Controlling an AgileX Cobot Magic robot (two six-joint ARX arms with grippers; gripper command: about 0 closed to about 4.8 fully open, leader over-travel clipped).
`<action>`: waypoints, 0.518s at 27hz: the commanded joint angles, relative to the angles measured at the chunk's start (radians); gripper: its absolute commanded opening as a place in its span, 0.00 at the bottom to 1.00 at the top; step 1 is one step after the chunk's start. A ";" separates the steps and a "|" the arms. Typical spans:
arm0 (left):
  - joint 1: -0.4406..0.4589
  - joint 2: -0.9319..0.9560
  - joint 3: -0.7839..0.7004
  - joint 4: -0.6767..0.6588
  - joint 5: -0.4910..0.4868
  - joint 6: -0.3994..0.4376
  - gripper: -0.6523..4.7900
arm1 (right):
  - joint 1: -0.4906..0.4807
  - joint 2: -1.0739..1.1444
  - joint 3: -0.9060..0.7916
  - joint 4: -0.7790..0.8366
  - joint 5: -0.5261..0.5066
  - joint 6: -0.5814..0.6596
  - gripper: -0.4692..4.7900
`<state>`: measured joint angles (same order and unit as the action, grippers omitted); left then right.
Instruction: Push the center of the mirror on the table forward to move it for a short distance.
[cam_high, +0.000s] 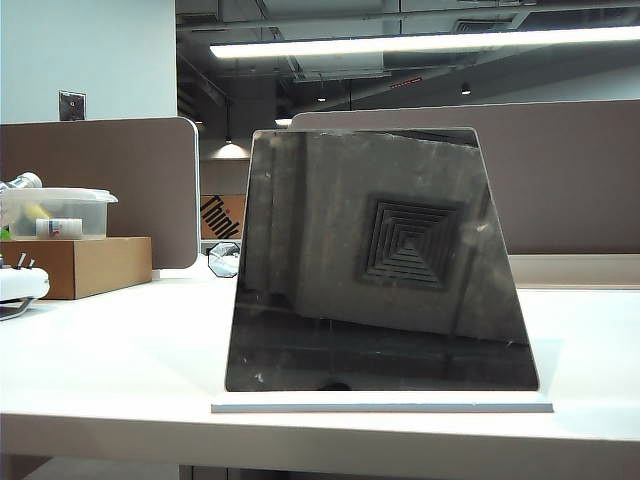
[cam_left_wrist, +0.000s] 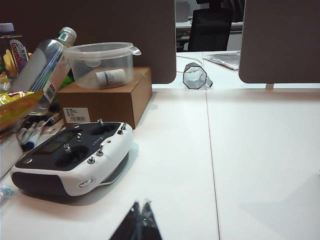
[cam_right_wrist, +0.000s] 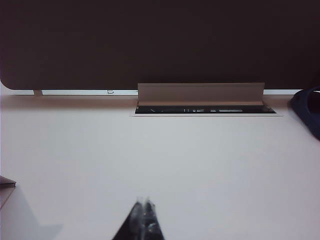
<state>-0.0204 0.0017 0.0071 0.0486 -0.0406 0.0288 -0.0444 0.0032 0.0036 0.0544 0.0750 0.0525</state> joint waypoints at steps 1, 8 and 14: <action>-0.001 0.001 0.000 0.012 0.004 -0.003 0.11 | 0.000 0.000 -0.004 0.017 -0.003 0.000 0.08; -0.001 0.001 0.000 0.013 0.004 -0.003 0.11 | 0.000 0.000 -0.004 0.017 -0.003 0.000 0.08; -0.001 0.001 0.000 0.014 0.159 -0.304 0.11 | 0.114 0.011 -0.004 0.017 0.020 0.000 0.08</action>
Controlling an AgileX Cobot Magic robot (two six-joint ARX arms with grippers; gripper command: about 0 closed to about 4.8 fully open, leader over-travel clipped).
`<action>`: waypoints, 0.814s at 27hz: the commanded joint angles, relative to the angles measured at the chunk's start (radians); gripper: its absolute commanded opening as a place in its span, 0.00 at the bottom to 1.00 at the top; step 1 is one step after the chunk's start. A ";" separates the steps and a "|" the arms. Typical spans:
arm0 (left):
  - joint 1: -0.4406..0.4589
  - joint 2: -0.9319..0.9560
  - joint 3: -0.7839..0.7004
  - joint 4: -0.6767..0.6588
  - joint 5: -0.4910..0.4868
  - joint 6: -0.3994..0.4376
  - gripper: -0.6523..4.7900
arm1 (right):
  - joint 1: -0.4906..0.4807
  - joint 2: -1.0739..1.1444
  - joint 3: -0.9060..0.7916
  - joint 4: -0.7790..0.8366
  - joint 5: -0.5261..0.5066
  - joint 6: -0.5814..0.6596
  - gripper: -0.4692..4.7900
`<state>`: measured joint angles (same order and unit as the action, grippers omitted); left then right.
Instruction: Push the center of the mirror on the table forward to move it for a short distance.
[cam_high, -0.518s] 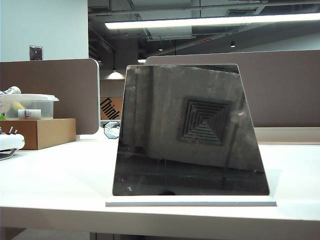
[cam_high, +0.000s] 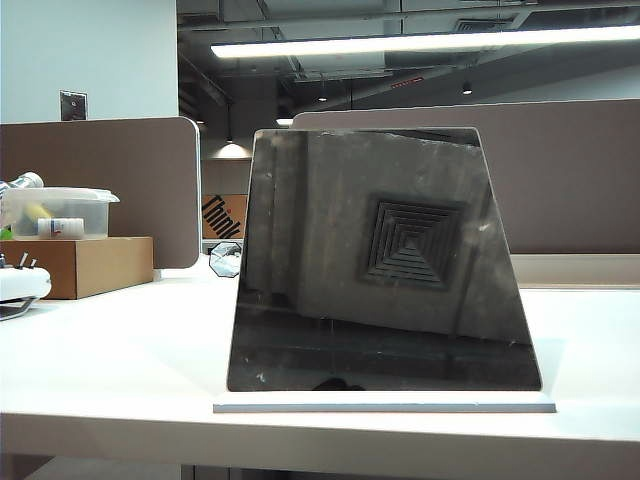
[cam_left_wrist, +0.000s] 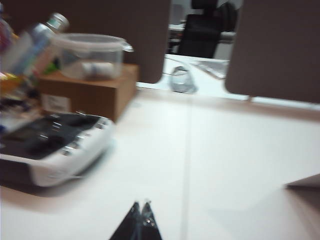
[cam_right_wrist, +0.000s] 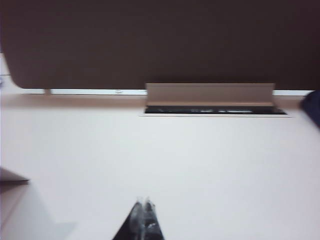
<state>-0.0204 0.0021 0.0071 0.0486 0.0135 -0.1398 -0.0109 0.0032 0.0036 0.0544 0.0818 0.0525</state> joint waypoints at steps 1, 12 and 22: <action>-0.001 0.001 0.000 0.014 0.140 -0.182 0.11 | 0.122 0.018 -0.004 0.017 0.017 0.000 0.08; -0.074 0.001 0.103 0.127 0.751 -0.571 0.11 | 0.603 0.124 -0.004 0.017 0.016 0.000 0.08; -0.336 0.231 0.375 0.034 0.681 -0.494 0.11 | 0.654 0.149 -0.004 0.002 0.013 0.000 0.08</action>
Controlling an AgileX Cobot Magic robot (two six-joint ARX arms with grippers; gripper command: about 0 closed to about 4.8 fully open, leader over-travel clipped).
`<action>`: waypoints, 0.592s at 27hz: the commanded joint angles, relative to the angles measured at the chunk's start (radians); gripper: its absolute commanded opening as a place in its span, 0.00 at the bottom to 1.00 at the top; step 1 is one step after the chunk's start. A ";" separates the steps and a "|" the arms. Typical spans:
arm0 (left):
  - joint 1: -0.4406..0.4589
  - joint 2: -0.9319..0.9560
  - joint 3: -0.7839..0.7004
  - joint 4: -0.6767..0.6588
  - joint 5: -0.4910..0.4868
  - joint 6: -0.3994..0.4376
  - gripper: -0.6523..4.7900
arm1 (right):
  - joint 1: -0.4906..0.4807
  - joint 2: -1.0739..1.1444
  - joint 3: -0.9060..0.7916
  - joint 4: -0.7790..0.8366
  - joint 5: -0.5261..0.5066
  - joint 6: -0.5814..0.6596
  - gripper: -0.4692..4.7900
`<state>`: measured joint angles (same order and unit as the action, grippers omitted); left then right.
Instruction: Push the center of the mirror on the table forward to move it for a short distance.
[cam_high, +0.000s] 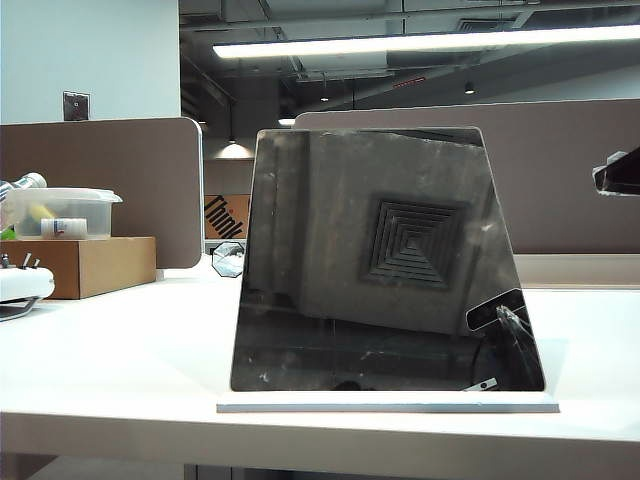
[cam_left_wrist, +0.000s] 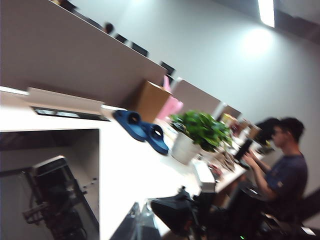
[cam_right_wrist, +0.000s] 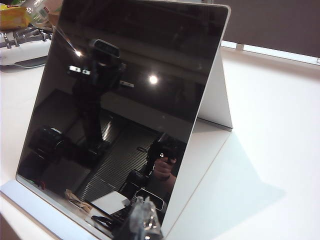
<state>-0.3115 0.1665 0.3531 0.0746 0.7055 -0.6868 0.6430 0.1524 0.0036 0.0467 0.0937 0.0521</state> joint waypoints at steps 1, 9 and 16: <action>-0.087 0.128 0.046 0.010 -0.013 0.087 0.11 | 0.000 0.000 -0.004 0.010 0.001 0.000 0.08; -0.522 0.695 0.171 0.196 -0.353 0.220 0.11 | 0.000 0.000 -0.004 0.010 0.001 0.000 0.08; -0.665 1.127 0.420 0.178 -0.747 0.268 0.11 | 0.000 0.000 -0.004 0.010 0.009 0.000 0.08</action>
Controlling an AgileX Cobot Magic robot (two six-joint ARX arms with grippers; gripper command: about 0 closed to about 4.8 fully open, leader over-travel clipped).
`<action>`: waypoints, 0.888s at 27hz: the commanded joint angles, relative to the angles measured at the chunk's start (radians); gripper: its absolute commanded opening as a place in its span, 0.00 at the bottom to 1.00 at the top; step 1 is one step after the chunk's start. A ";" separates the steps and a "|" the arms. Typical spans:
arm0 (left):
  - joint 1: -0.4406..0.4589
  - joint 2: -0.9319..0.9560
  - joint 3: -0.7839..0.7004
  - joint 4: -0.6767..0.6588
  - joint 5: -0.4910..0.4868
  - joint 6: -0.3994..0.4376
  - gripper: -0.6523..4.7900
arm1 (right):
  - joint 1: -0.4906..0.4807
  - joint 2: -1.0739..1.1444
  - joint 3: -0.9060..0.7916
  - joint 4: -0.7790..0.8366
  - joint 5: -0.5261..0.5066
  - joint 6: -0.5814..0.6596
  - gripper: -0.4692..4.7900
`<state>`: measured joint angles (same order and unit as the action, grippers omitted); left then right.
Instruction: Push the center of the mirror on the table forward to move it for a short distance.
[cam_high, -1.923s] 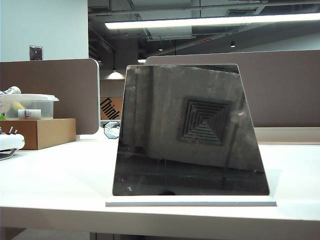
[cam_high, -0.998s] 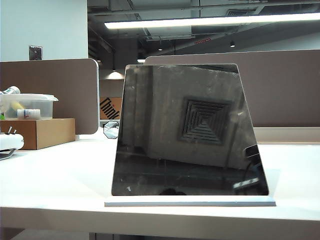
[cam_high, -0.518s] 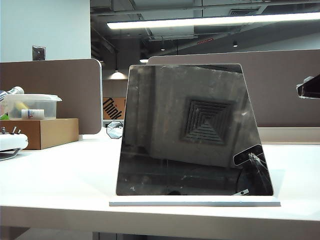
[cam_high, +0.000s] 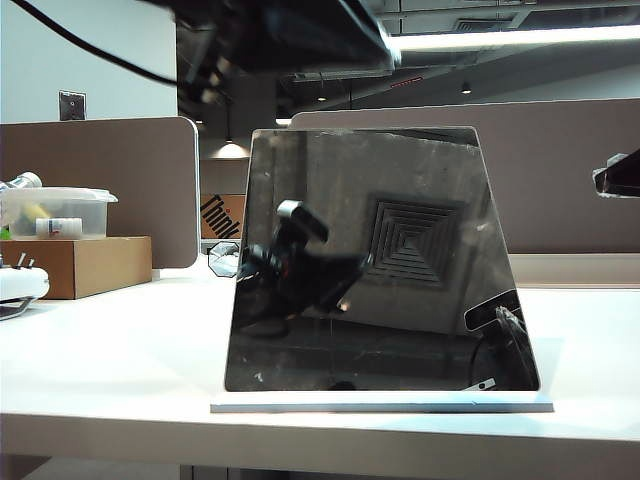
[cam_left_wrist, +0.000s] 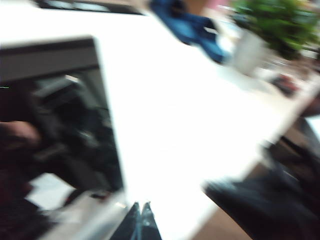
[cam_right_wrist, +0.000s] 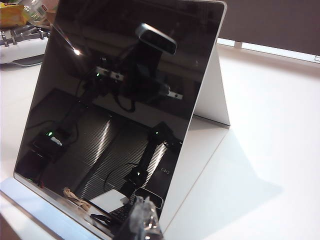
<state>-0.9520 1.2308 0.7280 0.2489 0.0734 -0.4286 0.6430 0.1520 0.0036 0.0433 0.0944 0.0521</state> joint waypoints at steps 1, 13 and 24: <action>-0.037 0.095 0.063 -0.010 -0.201 0.005 0.11 | 0.000 0.000 -0.004 0.013 0.008 0.000 0.08; -0.051 0.287 0.069 0.036 -0.391 -0.065 0.11 | -0.003 0.000 -0.004 0.013 0.008 0.000 0.08; 0.076 0.413 0.156 0.063 -0.364 -0.037 0.11 | -0.021 0.001 -0.004 0.013 0.008 0.000 0.08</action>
<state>-0.8867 1.6379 0.8707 0.2955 -0.2943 -0.4850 0.6243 0.1520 0.0036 0.0433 0.1024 0.0521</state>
